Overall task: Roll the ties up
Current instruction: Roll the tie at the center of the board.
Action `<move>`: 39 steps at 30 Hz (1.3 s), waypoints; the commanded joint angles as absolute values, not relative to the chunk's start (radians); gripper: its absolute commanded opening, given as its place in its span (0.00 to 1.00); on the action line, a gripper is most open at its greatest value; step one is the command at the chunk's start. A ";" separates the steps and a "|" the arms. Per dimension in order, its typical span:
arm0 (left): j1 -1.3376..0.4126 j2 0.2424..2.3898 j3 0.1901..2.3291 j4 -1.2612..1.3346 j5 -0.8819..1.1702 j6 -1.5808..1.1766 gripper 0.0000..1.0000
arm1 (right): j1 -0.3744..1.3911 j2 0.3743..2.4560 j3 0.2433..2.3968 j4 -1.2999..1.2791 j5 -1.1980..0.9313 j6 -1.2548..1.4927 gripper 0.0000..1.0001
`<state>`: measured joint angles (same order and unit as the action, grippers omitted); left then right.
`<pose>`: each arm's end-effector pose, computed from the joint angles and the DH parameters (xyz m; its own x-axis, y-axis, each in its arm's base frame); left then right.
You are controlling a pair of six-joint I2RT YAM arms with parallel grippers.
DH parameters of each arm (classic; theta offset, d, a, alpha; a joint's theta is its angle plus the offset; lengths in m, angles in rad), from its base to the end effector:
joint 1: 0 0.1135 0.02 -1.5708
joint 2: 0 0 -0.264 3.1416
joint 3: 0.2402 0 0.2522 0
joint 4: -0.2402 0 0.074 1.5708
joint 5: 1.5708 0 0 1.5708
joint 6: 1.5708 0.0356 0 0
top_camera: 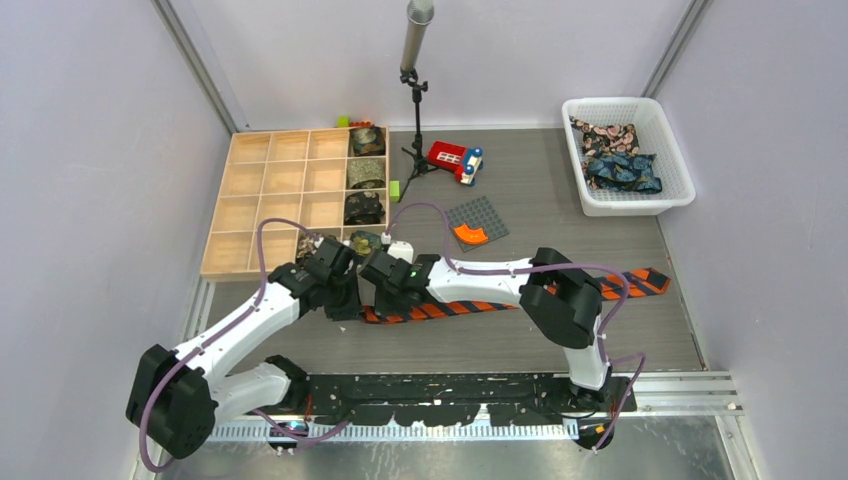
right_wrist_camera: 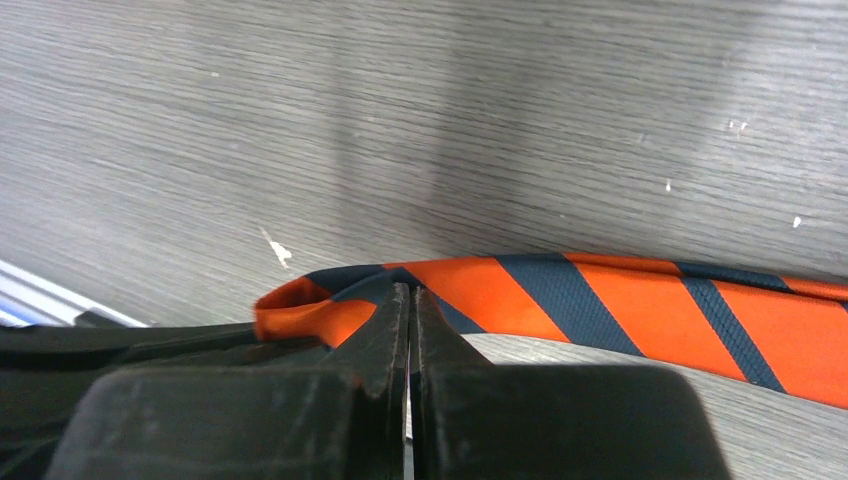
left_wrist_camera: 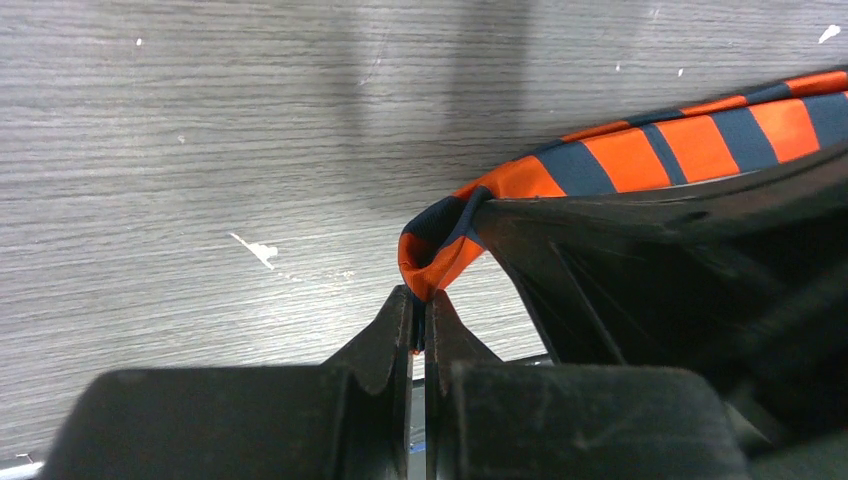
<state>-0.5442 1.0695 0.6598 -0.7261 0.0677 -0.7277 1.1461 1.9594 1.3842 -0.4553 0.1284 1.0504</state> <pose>0.1595 -0.0993 0.2032 -0.9392 -0.2073 -0.2739 -0.1121 0.9387 -0.3261 0.1749 0.3757 0.1812 -0.9362 0.0181 -0.3510 -0.1292 0.9110 0.3917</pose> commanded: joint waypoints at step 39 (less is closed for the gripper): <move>-0.512 1.067 0.781 -0.821 0.036 -0.699 0.00 | 1.154 2.010 1.413 -0.325 0.108 0.942 0.00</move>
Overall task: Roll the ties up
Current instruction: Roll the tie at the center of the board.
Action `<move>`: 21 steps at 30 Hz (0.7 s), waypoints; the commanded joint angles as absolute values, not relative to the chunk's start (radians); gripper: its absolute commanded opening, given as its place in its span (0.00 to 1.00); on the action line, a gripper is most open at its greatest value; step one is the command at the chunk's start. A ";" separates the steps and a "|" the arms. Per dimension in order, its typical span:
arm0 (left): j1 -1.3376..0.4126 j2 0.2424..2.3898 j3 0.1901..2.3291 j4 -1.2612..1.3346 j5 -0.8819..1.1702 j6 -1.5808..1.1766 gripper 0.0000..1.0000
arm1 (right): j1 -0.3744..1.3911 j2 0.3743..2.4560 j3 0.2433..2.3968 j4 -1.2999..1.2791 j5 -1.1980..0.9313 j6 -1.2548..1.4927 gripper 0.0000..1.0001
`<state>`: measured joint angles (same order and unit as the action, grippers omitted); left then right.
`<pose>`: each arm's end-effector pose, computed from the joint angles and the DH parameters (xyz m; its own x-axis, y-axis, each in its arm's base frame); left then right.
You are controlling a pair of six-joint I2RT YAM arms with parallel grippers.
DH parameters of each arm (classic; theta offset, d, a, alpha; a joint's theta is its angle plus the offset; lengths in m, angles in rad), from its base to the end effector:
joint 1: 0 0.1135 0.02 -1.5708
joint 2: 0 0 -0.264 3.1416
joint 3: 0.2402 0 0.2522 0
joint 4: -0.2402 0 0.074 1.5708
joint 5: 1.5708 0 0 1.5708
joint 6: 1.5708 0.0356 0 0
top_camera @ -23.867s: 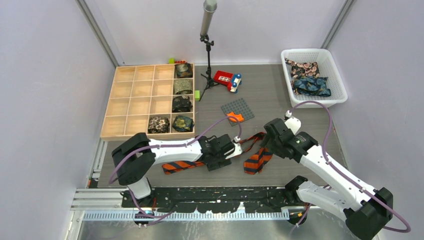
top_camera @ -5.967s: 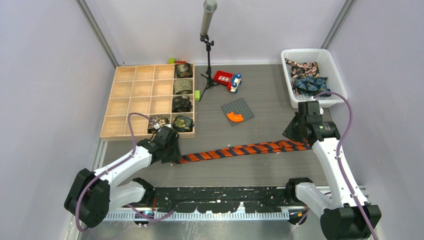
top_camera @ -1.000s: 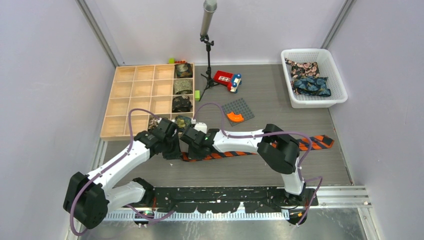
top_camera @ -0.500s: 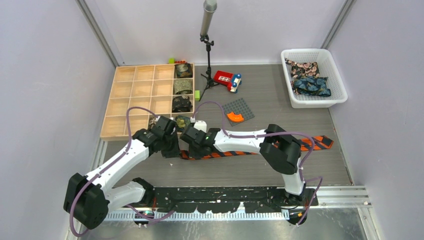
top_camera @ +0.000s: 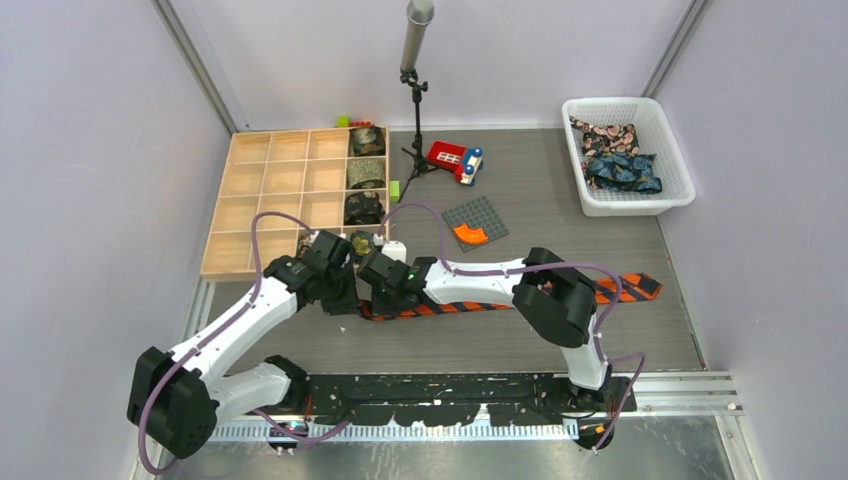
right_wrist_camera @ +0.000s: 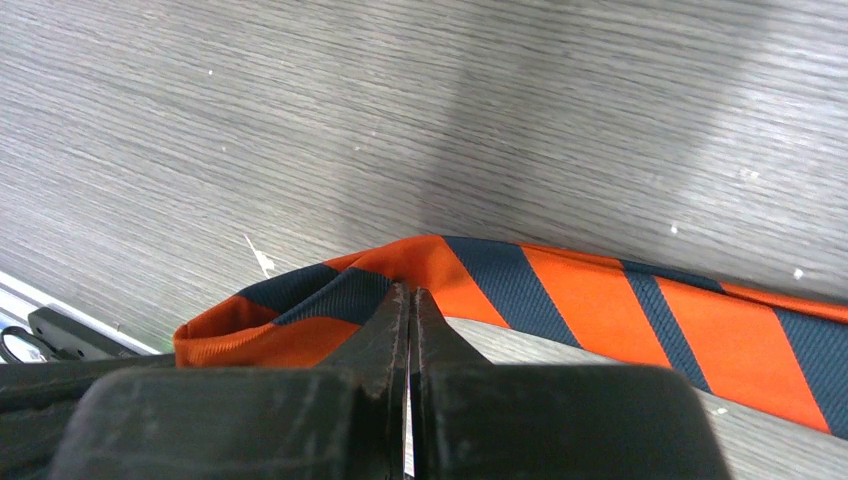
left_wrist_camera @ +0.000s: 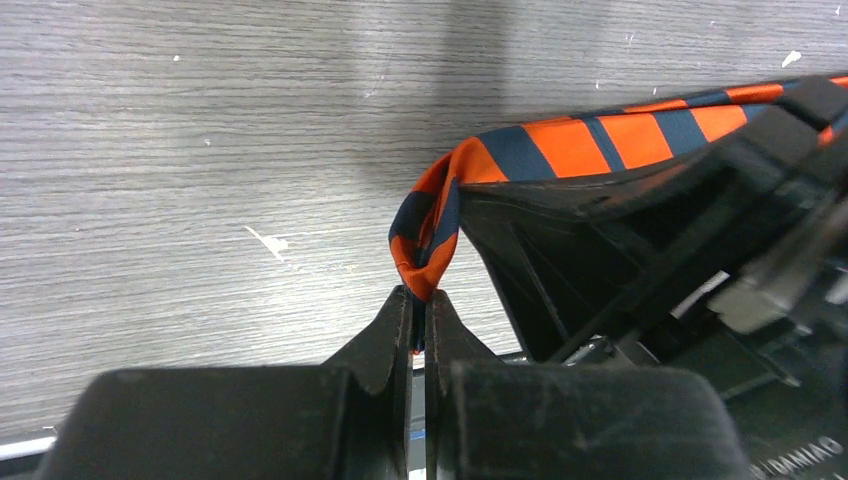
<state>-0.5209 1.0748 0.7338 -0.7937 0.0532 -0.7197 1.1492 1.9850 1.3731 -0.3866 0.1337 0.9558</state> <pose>0.1652 -0.0970 0.2210 -0.9316 -0.2243 -0.2859 -0.1298 0.9403 -0.3147 0.1764 0.3817 0.1717 -0.9130 -0.0575 -0.4040 -0.2237 0.8985 0.3777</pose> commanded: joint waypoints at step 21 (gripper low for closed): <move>-0.503 1.111 0.840 -0.925 -0.036 -0.667 0.00 | 1.153 2.004 1.394 -0.153 -0.008 0.911 0.00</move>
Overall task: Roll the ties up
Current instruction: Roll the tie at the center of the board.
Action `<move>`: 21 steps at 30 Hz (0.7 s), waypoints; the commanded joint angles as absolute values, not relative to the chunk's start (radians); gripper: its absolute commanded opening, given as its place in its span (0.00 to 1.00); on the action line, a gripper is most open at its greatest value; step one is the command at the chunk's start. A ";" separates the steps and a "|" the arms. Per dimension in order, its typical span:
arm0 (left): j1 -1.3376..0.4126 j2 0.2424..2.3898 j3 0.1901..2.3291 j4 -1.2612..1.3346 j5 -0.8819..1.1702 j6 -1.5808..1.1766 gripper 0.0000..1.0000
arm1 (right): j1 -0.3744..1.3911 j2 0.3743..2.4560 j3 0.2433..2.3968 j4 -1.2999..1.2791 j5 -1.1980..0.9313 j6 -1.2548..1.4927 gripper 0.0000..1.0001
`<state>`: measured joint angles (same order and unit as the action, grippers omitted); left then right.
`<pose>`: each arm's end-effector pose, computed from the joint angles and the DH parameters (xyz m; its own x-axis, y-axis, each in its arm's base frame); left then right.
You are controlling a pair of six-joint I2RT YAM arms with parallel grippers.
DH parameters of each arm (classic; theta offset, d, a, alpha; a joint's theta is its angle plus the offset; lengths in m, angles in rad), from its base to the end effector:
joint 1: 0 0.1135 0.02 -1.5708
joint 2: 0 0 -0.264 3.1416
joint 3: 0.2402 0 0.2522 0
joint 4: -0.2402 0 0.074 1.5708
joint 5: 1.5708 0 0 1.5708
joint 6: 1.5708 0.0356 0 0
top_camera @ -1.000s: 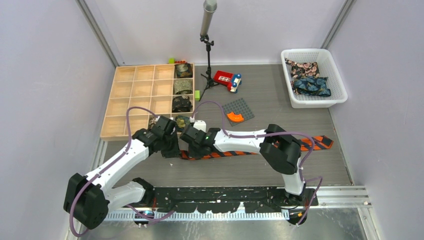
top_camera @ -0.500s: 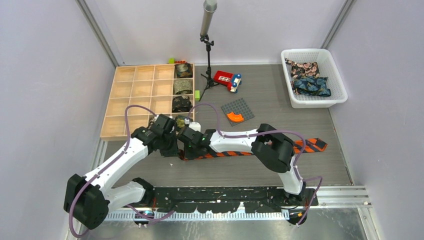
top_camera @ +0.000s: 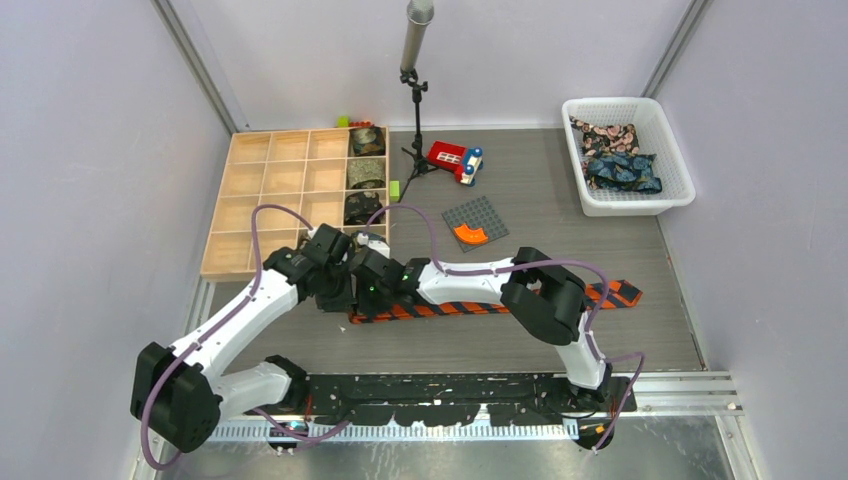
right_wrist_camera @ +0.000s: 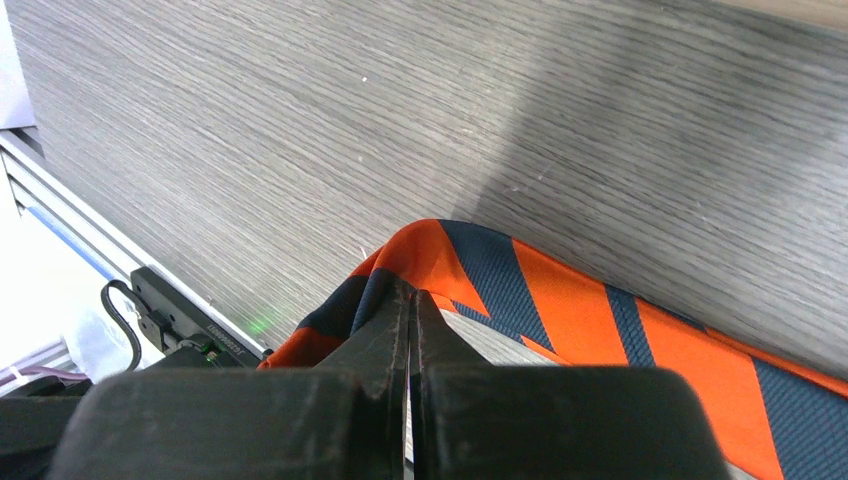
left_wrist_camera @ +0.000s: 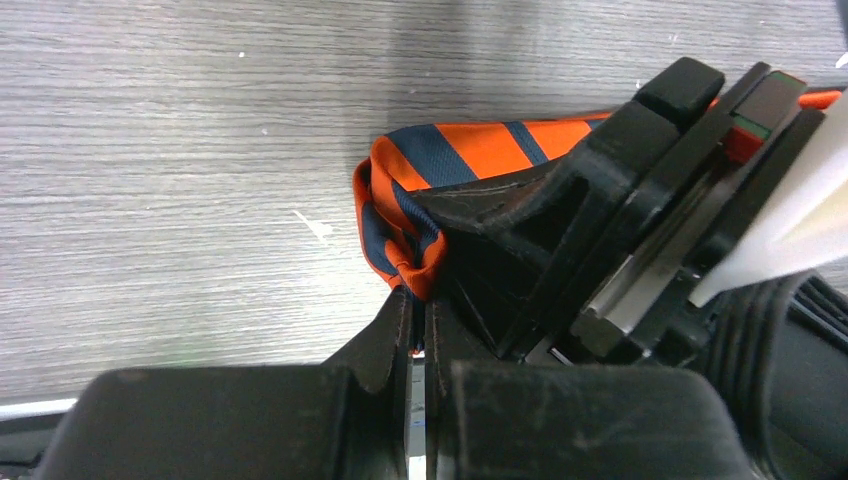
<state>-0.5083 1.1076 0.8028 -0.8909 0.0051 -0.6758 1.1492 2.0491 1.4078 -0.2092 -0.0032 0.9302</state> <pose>0.1693 -0.0945 0.2314 -0.9396 -0.1925 -0.2829 -0.1274 0.9641 -0.2329 0.1824 0.4070 0.1670 -0.9161 -0.0833 -0.3923 -0.2993 0.7933 0.5303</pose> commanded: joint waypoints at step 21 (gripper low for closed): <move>-0.503 1.130 0.830 -0.953 -0.067 -0.708 0.00 | 1.141 2.086 1.388 -0.004 -0.147 0.956 0.00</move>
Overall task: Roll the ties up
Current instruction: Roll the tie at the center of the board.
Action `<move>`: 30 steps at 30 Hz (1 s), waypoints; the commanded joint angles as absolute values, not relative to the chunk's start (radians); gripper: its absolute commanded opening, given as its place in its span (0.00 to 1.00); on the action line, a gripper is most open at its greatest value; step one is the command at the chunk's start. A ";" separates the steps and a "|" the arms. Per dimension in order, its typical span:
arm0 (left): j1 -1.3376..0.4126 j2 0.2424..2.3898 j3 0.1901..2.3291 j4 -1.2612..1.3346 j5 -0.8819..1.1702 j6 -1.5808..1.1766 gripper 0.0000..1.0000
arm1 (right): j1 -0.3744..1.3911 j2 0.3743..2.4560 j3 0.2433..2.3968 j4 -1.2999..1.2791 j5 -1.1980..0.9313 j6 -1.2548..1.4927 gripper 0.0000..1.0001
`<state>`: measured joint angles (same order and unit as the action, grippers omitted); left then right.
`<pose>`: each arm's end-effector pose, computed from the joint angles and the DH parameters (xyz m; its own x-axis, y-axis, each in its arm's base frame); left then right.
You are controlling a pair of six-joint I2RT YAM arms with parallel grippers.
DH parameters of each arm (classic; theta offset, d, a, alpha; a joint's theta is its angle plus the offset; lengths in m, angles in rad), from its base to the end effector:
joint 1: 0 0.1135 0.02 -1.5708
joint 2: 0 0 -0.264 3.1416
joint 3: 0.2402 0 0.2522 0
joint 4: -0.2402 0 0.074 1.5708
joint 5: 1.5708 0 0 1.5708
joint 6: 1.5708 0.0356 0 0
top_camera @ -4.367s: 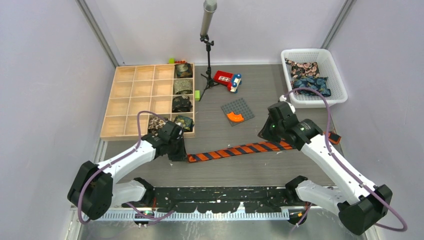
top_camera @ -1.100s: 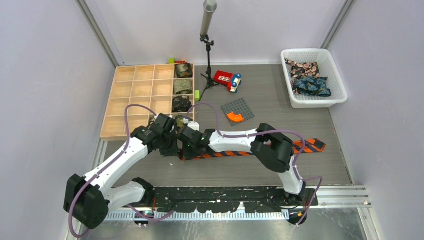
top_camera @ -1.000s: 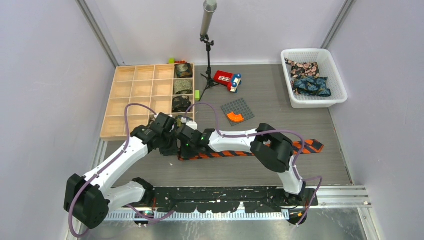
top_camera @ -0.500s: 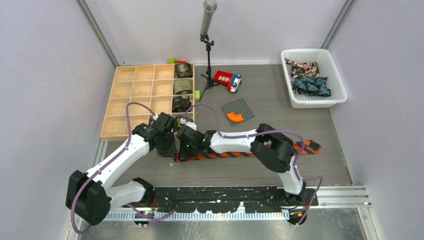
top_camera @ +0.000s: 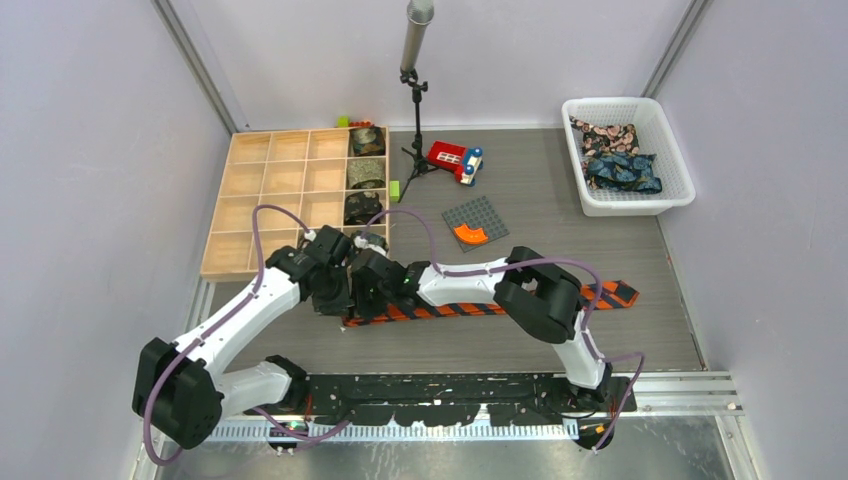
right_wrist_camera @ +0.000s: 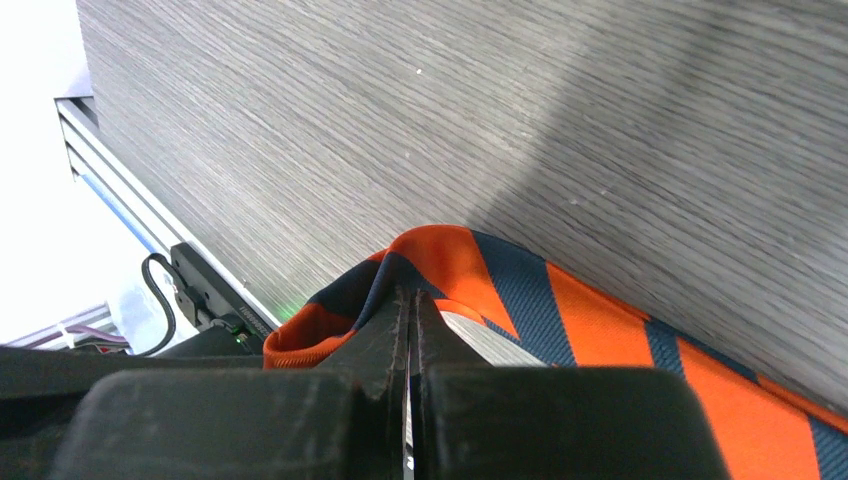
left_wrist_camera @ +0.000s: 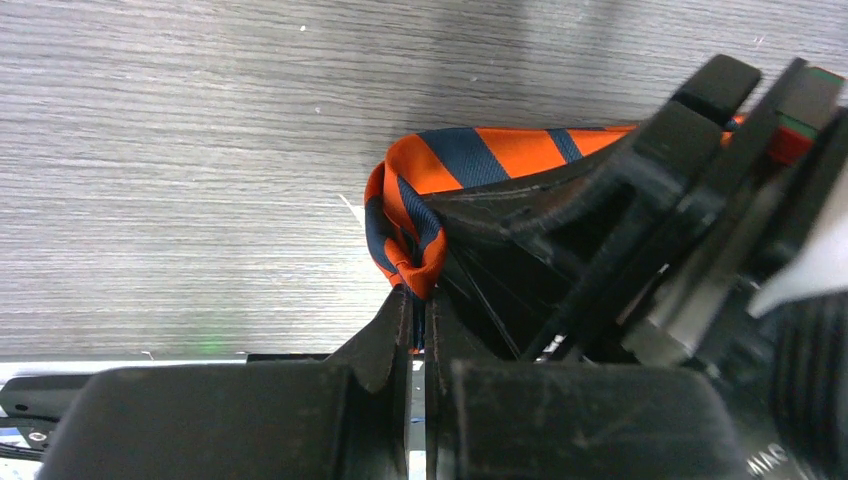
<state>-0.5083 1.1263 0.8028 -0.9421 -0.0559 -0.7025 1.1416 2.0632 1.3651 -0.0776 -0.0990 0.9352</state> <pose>0.1676 -0.0911 0.2264 -0.9404 -0.2145 -0.2638 -0.1787 0.9719 -0.1535 0.1837 0.4099 0.1580 -0.9248 -0.0964 -0.3681 -0.3201 0.7201 0.6156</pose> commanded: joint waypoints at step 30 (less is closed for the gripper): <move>-0.508 1.381 0.841 -0.763 0.109 -0.671 0.00 | 1.025 1.539 1.042 -0.224 0.026 0.880 0.00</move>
